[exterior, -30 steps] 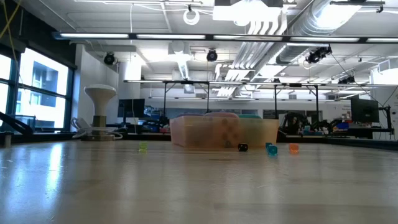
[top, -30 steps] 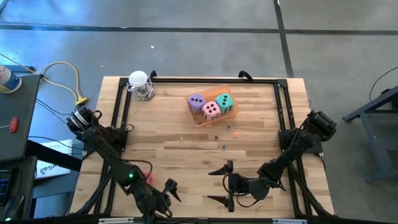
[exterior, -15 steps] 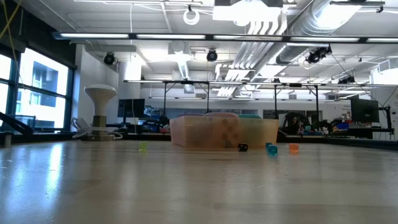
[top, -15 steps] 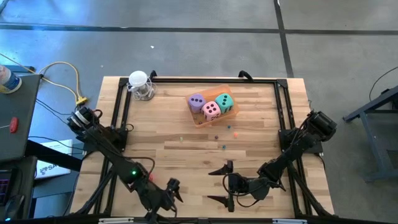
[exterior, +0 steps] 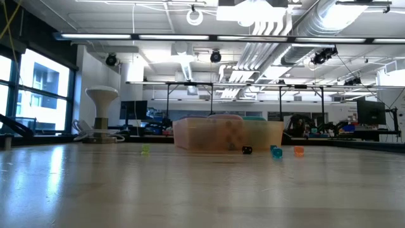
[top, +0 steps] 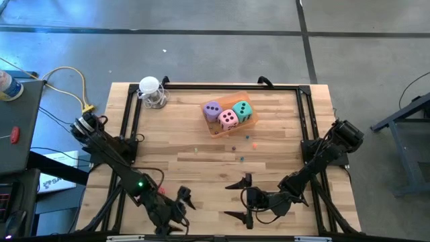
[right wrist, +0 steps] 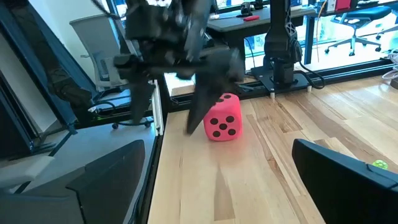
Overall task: Pick & Place Dice
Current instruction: Put the big red die into the orange bin
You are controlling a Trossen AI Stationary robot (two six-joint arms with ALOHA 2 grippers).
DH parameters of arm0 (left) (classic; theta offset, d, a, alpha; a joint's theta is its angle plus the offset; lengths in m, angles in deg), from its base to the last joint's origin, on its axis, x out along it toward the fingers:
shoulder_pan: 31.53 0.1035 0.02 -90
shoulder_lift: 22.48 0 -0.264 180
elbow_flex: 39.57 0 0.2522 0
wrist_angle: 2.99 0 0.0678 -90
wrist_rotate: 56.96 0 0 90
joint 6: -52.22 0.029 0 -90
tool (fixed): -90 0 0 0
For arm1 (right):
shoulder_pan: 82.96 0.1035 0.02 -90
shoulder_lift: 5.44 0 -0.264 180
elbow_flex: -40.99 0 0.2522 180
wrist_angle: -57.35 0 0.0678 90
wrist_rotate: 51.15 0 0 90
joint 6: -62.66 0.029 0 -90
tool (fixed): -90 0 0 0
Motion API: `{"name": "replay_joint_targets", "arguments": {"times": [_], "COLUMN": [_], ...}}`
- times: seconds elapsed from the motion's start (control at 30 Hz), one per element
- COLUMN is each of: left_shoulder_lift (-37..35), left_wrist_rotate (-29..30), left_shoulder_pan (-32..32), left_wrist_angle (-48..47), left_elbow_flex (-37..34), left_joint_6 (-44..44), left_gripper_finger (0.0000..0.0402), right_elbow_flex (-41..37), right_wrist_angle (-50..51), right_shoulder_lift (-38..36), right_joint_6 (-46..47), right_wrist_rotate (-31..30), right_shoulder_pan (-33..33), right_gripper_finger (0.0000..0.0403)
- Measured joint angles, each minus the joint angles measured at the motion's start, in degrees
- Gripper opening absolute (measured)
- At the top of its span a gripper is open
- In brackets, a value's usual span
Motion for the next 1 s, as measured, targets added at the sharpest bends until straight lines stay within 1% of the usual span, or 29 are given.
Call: {"name": "replay_joint_targets", "arguments": {"times": [0.07, 0.13, 0.17, 0.2, 0.27, 0.43, 0.57, 0.63, 0.8, 0.9, 1.0], "left_shoulder_lift": [-1.6, -2.3, -2.3, -2.2, -2.2, -2.1, -0.7, 0.1, 1.2, 1.2, 1.2], "left_wrist_rotate": [4.5, 10.3, 12.1, 13.7, 14.9, 13.9, 10.0, 8.3, 6.1, 6.0, 4.3], "left_shoulder_pan": [-0.8, -2.4, -3.3, -4.1, -5.6, -7.8, -9.8, -10.9, -13.2, -13.8, -13.6], "left_wrist_angle": [-6.8, -15.5, -20.0, -24.3, -31.7, -44.1, -52.3, -53.3, -53.6, -54.3, -57.3], "left_elbow_flex": [1.4, 3.7, 4.9, 6.1, 7.7, 8.0, 8.1, 8.1, 8.1, 8.1, 8.1], "left_joint_6": [-0.4, -3.3, -5.1, -7.4, -13.9, -27.2, -36.5, -37.9, -39.7, -41.9, -44.4], "left_gripper_finger": [0.0397, 0.0397, 0.0397, 0.0397, 0.0397, 0.0397, 0.0397, 0.0397, 0.0397, 0.0397, 0.0397], "right_elbow_flex": [0.0, 0.0, 0.0, 0.0, 0.0, 0.0, 0.0, 0.0, 0.0, 0.0, 0.0], "right_wrist_angle": [0.1, 0.6, 0.9, 1.2, 1.6, 1.7, 1.7, 1.7, 1.7, 1.8, 1.8], "right_shoulder_lift": [0.0, 0.0, 0.0, 0.0, 0.0, 0.0, 0.0, 0.0, 0.0, 0.0, 0.0], "right_joint_6": [0.0, 0.0, 0.0, 0.0, 0.0, 0.6, 1.7, 1.7, 1.7, 1.7, 1.7], "right_wrist_rotate": [0.0, 0.0, 0.0, 0.0, 0.0, 0.0, 0.0, 0.0, 0.0, 0.0, 0.0], "right_shoulder_pan": [0.0, 0.0, 0.0, 0.0, -0.1, -0.4, -0.8, -0.8, -0.8, -0.8, -0.8], "right_gripper_finger": [0.04, 0.04, 0.04, 0.04, 0.04, 0.04, 0.04, 0.04, 0.04, 0.04, 0.04]}}
